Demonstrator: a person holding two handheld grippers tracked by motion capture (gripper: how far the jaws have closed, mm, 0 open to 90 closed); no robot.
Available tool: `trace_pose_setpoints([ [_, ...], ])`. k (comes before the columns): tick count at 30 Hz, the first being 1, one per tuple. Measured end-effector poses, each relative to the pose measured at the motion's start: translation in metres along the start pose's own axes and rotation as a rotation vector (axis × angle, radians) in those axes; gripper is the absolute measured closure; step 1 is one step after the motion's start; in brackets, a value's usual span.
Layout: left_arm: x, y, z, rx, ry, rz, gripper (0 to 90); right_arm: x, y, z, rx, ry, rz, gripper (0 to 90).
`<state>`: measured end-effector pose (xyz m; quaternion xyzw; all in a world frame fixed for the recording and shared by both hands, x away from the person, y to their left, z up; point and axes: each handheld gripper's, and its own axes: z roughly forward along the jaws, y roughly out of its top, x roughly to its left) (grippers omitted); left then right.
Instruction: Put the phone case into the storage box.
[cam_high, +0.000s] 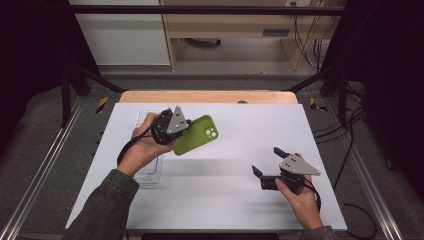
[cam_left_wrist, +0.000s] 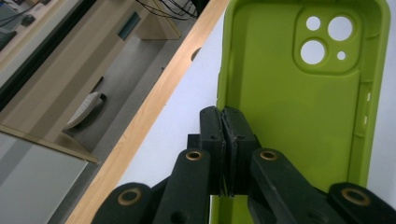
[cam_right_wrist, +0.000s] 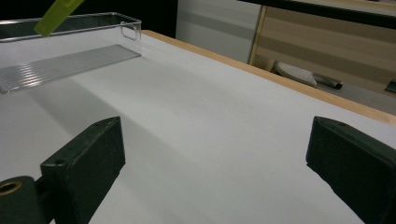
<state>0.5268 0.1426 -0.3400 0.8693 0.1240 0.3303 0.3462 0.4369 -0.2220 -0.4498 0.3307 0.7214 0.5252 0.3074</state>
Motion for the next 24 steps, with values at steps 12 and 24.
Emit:
trace_pose_setpoints([
  [12,0.010,-0.001,-0.010,-0.027,0.094,-0.097,87.1,-0.004,-0.009,-0.006,-0.034,-0.007,0.063,4.1],
  [24,0.021,-0.013,-0.021,-0.043,0.150,-0.138,87.0,-0.005,-0.011,-0.009,-0.052,-0.012,0.078,4.0],
])
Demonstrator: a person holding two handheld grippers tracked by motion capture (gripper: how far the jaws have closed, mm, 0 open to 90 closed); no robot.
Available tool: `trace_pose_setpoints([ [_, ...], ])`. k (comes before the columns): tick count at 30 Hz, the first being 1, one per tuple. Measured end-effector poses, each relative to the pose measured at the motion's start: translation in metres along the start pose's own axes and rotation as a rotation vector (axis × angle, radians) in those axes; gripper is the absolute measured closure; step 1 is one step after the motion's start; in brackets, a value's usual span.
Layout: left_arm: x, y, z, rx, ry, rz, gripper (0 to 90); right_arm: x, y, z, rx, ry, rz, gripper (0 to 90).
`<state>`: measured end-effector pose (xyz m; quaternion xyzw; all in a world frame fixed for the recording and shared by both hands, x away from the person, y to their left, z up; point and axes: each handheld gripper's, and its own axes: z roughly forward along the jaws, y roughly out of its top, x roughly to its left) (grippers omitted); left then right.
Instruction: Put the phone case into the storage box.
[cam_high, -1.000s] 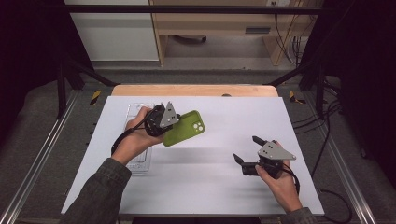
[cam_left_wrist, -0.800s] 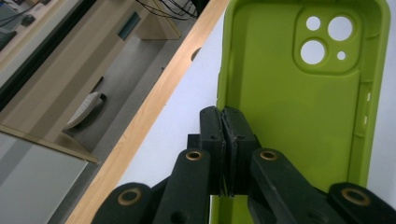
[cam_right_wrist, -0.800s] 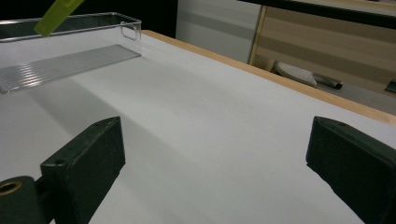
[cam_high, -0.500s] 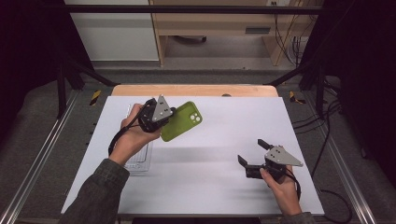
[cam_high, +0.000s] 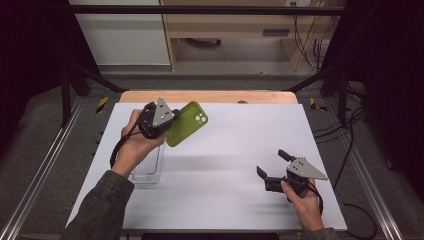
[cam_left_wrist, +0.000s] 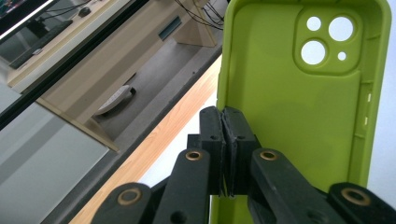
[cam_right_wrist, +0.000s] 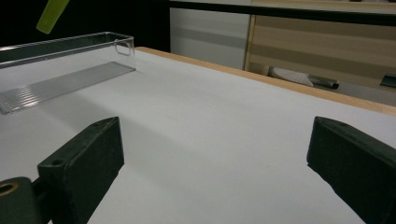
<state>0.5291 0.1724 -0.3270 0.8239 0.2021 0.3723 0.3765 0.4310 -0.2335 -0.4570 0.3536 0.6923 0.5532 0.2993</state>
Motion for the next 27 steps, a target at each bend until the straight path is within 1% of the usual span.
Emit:
trace_pose_setpoints([
  [1,0.003,-0.002,-0.002,-0.007,0.009,-0.009,87.0,0.000,0.000,0.000,0.000,0.000,0.004,3.9],
  [2,0.003,-0.002,-0.002,-0.007,0.009,-0.009,87.0,0.000,0.000,0.000,0.001,0.000,0.001,4.0],
  [5,0.008,-0.005,-0.005,-0.009,0.027,-0.021,87.0,0.000,0.000,0.000,0.000,0.001,0.000,4.0],
  [6,0.010,-0.007,-0.007,-0.012,0.039,-0.036,87.0,0.000,0.000,0.000,-0.002,0.001,-0.002,3.9],
  [10,0.014,-0.010,-0.009,-0.010,0.056,-0.049,87.0,0.000,0.000,-0.001,-0.004,0.002,0.007,3.9],
  [17,0.020,-0.017,-0.012,-0.015,0.093,-0.089,87.0,0.000,0.000,-0.001,-0.003,0.003,0.008,3.8],
  [20,0.023,-0.020,-0.014,-0.012,0.107,-0.098,87.0,0.001,-0.001,-0.001,-0.003,0.004,0.003,3.9],
  [22,0.025,-0.022,-0.015,-0.016,0.120,-0.113,87.0,0.001,0.000,-0.002,-0.003,0.001,0.007,3.8],
  [27,0.030,-0.027,-0.019,-0.016,0.143,-0.129,87.0,0.001,-0.001,-0.003,-0.006,0.001,0.013,3.8],
])
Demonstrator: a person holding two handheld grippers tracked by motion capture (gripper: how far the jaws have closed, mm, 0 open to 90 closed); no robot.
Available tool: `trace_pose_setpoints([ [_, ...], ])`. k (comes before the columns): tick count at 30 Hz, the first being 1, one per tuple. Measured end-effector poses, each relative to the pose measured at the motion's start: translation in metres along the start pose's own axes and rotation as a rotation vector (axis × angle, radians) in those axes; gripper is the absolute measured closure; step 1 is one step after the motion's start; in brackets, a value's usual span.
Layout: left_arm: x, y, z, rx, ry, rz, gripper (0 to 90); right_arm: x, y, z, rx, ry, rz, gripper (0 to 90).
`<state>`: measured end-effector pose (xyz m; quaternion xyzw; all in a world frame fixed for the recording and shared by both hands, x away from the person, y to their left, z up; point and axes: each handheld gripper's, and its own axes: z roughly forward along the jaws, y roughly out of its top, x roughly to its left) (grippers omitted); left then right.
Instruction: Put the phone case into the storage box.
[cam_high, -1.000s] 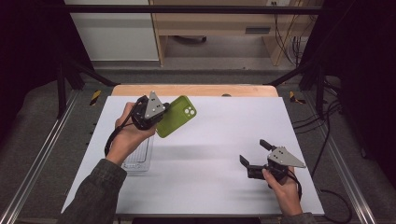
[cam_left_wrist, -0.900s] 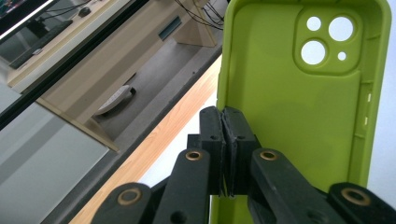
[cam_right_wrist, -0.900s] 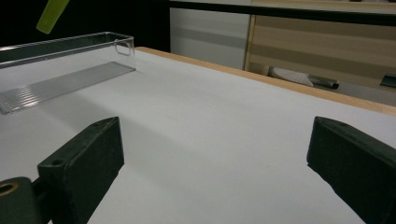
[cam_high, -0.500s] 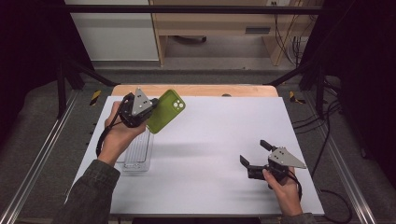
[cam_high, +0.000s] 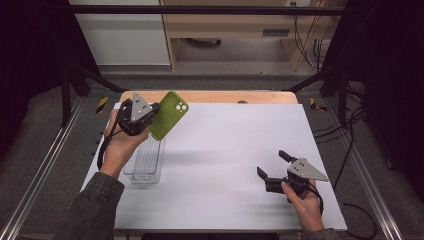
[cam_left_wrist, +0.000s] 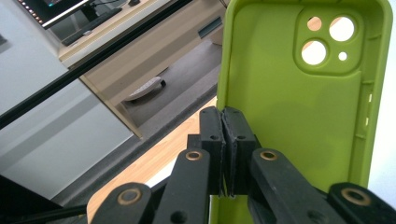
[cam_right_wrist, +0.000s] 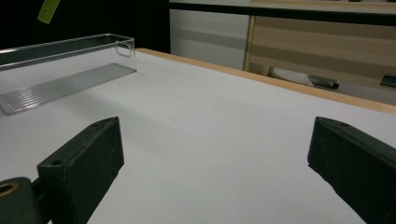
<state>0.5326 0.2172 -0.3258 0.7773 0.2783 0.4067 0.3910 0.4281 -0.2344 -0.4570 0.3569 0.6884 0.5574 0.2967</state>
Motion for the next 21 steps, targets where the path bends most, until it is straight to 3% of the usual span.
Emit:
trace_pose_setpoints([
  [10,0.010,-0.009,-0.005,-0.021,0.055,-0.041,87.1,-0.001,0.000,-0.002,-0.009,-0.002,0.018,3.8],
  [21,0.014,-0.015,-0.005,-0.026,0.083,-0.072,87.1,0.000,0.000,-0.002,-0.013,0.000,0.012,3.7],
])
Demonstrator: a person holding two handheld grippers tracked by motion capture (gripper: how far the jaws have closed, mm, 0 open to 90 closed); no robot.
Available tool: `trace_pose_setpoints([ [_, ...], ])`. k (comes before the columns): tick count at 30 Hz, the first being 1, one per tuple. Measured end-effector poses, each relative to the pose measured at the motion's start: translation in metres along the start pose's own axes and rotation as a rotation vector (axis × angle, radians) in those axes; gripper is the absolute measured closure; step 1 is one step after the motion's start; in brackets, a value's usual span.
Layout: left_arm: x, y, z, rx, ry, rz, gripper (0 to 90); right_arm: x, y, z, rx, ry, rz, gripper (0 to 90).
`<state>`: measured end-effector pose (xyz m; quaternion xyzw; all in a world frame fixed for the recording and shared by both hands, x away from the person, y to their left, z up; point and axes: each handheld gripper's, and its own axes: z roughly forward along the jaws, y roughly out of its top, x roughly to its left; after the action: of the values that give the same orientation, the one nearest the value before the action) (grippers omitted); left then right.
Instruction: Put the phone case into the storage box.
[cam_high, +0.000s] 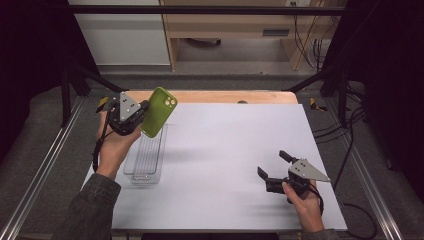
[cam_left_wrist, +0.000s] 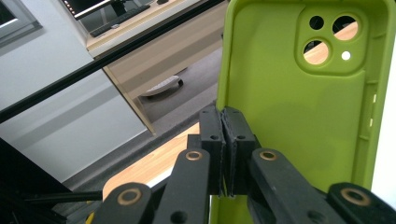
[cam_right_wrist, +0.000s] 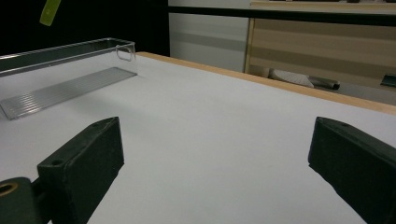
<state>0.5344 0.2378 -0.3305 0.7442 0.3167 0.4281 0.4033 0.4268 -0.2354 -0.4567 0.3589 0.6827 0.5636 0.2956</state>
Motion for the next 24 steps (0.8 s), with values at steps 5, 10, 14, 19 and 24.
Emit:
trace_pose_setpoints([
  [5,0.0021,-0.0016,-0.0003,-0.002,0.009,-0.012,87.1,0.0005,0.0001,-0.0001,0.000,0.002,0.002,3.7],
  [10,0.0047,-0.0026,-0.0009,-0.011,0.022,-0.022,87.1,0.0016,0.0003,0.0001,-0.004,0.004,0.001,3.6],
  [14,0.0077,-0.0042,-0.0009,-0.005,0.022,-0.050,87.1,0.0033,0.0010,-0.0009,-0.017,0.009,-0.004,3.6],
  [19,0.0091,-0.0055,-0.0002,0.000,0.023,-0.057,87.1,0.0034,-0.0003,-0.0004,-0.018,0.009,-0.008,3.1],
  [24,0.0097,-0.0073,0.0005,-0.003,0.026,-0.074,87.1,0.0051,-0.0010,0.0004,-0.026,0.010,-0.017,3.2],
])
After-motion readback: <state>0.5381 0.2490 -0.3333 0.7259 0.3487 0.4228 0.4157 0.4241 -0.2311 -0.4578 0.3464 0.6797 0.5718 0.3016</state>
